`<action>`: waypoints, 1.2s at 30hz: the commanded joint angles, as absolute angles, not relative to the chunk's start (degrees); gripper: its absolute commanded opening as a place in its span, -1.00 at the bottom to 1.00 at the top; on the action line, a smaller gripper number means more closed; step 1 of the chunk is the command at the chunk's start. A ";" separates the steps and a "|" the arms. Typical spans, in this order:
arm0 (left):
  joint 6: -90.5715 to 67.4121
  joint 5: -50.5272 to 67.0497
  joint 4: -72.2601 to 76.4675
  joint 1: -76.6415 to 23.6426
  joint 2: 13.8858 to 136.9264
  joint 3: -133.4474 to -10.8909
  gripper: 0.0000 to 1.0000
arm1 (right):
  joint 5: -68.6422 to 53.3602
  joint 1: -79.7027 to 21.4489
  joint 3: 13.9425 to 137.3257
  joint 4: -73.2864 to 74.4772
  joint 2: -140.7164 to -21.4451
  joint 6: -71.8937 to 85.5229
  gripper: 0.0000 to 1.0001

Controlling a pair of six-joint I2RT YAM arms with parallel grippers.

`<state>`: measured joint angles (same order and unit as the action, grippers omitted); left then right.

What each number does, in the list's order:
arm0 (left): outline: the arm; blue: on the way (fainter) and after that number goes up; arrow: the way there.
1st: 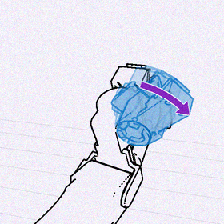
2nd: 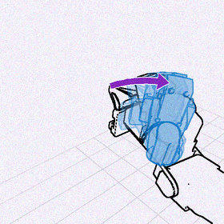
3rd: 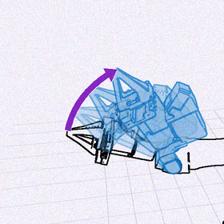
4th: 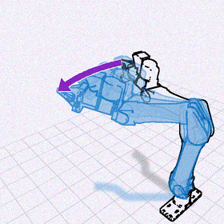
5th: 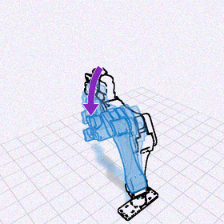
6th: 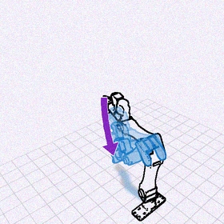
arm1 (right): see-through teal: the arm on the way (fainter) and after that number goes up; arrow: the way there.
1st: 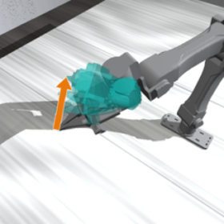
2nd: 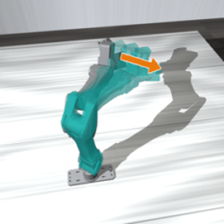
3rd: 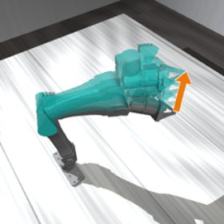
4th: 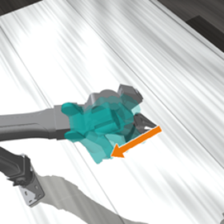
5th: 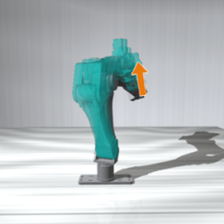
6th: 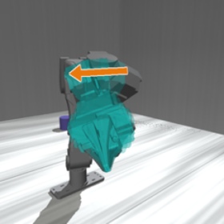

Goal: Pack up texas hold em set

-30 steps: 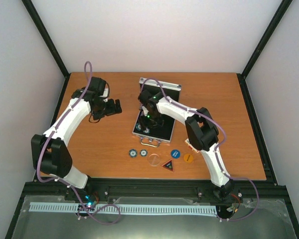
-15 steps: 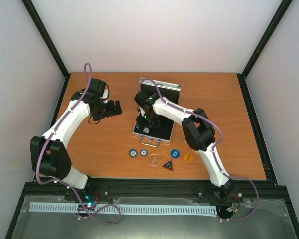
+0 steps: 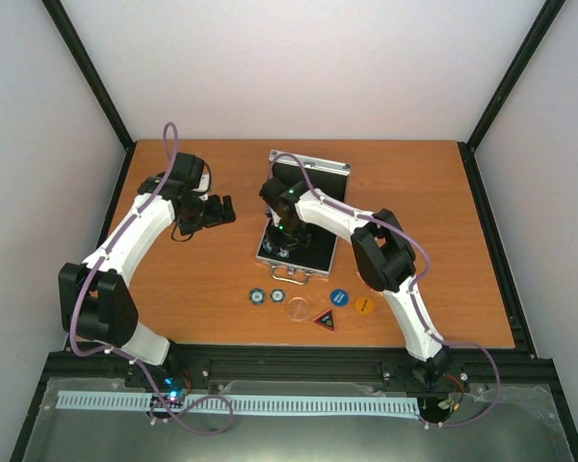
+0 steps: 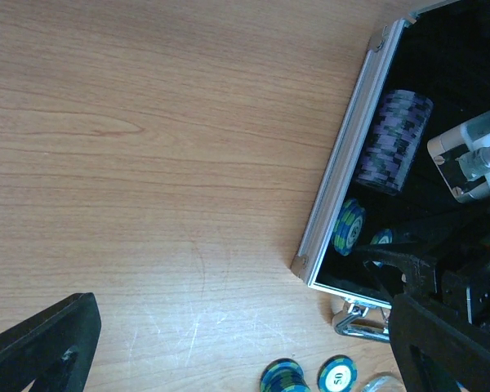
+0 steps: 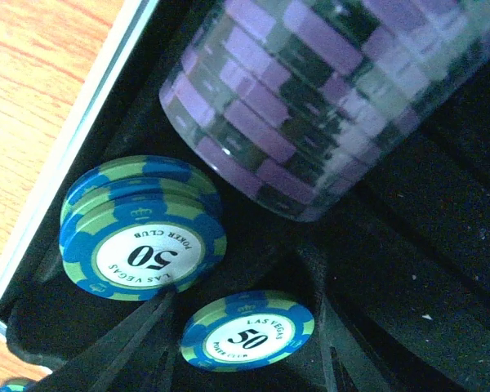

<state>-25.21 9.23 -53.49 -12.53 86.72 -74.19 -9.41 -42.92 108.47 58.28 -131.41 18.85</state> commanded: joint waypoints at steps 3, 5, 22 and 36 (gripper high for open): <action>-23.99 9.25 -52.22 -12.22 85.59 -74.09 0.99 | -6.60 -43.15 107.89 59.66 -131.51 19.31 -0.10; -24.02 9.34 -52.14 -12.22 85.66 -74.08 0.99 | -5.97 -43.15 107.90 59.68 -131.38 19.44 -0.20; -23.73 9.10 -51.82 -12.22 85.96 -73.66 0.99 | -9.69 -43.11 107.44 57.21 -127.33 15.42 -0.28; -23.82 9.22 -51.46 -12.22 85.79 -72.95 0.99 | -6.62 -42.54 106.90 59.16 -126.19 15.81 -0.29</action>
<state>-24.95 9.21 -52.31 -12.53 86.72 -72.73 -7.86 -43.00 107.26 58.19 -128.92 16.27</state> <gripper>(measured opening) 0.995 0.323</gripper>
